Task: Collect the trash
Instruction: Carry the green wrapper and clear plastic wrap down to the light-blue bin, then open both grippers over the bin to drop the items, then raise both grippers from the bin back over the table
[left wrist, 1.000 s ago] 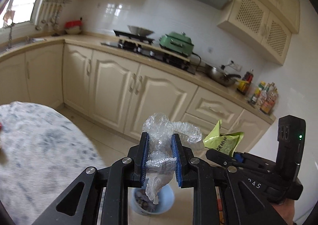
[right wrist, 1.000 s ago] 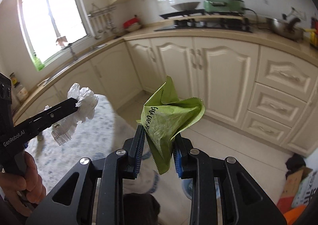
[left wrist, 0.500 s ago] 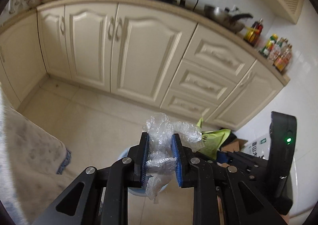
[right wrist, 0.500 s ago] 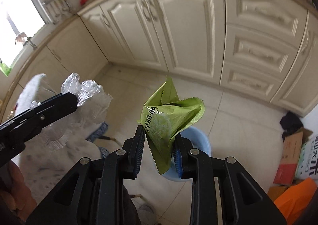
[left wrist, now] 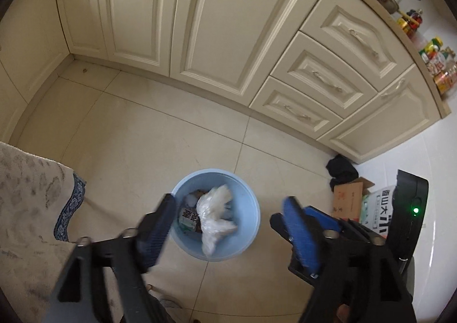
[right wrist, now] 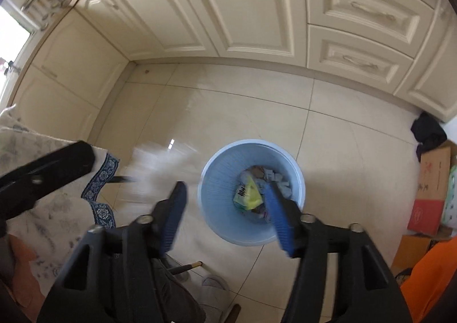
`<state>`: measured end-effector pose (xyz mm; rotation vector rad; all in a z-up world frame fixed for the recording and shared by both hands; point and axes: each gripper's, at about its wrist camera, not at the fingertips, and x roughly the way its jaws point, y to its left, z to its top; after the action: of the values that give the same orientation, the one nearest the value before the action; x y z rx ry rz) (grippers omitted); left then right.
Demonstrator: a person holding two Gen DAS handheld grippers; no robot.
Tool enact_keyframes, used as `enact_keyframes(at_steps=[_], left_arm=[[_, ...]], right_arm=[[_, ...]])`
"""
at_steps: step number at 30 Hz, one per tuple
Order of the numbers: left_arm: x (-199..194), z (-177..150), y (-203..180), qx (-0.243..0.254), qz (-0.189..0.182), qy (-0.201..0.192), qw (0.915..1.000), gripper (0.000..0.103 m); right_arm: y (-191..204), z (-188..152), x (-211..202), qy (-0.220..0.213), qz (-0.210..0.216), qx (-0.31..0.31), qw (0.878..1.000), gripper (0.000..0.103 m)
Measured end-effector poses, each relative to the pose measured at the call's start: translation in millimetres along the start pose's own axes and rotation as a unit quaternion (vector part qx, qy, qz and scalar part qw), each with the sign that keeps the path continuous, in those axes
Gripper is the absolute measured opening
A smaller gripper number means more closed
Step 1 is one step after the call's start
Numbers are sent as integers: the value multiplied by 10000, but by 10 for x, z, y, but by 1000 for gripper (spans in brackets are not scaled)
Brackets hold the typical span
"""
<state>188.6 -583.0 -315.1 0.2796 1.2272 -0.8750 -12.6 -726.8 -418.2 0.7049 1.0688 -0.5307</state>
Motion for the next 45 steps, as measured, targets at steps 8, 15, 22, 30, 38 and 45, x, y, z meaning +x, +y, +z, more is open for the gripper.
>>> enact_keyframes(at_steps=[8,15,22,30,38,45], left_arm=[[-234,-21,-136,-45,168,-285,9994,94],[-1009,-220,-304,-78,156,-1115,9936,101],[-2210,-834,-6,-165,331,-2205,9747,102],[-3248,-1659,620,-647,870,-3078,9453,102],[-4136,-2825,1185,-1202,1389,-3592,9150,102],[-4640,-3492,1455,-1613,1911,-3866,8877,102]], right_arm=[[18,-49,-219,-239,-191,236,9993,103],[297,30,-657,-692,-41,146,9975,103],[971,114,-1283,-1295,248,-382,9905,103],[2092,-31,-1761,-1650,786,-1213,9756,103],[3312,-395,-1992,-1776,1549,-2045,9501,103],[4077,-786,-2127,-1829,1942,-2618,9275,103]])
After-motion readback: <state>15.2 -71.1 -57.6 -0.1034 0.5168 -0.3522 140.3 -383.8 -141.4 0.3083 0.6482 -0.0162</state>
